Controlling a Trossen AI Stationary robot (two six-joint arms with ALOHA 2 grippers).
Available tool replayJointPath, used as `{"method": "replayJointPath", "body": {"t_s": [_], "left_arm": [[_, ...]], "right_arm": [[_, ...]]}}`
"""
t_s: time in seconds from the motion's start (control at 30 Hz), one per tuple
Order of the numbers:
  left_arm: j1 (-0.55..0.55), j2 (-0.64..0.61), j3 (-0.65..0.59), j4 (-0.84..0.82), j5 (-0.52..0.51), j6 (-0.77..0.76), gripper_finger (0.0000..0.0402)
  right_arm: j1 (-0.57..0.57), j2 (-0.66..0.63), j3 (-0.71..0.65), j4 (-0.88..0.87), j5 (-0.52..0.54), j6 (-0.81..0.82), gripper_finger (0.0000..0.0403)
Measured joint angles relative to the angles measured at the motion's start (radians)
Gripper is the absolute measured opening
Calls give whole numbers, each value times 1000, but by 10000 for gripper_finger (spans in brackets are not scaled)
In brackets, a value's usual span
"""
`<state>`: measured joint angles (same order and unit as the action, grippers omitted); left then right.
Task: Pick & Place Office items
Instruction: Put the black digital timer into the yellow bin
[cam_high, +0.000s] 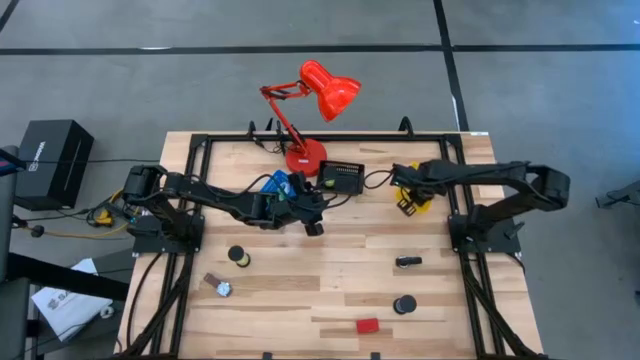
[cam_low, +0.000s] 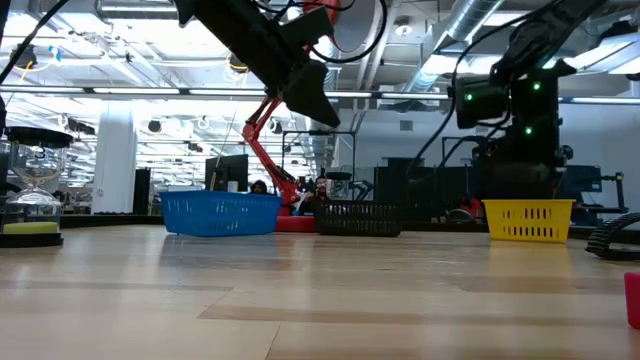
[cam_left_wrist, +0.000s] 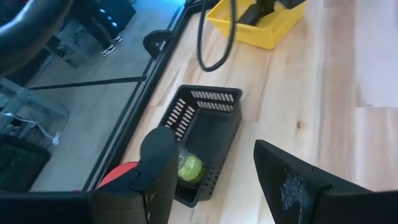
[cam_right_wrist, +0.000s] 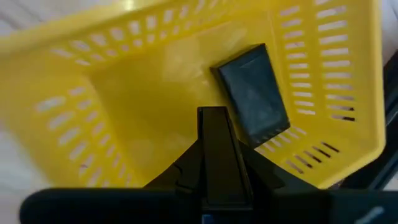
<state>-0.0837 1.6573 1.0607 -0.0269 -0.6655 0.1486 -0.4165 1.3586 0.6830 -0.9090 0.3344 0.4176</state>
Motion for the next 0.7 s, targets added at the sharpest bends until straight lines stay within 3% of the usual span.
{"method": "replayJointPath", "body": {"t_s": [0.27,0.7], "left_arm": [[1,0,0,17,52,0,202],[1,0,0,28,53,0,205]], "right_arm": [[-45,22,27,1,2,-31,64],[-36,21,50,7,29,-133,67]]}}
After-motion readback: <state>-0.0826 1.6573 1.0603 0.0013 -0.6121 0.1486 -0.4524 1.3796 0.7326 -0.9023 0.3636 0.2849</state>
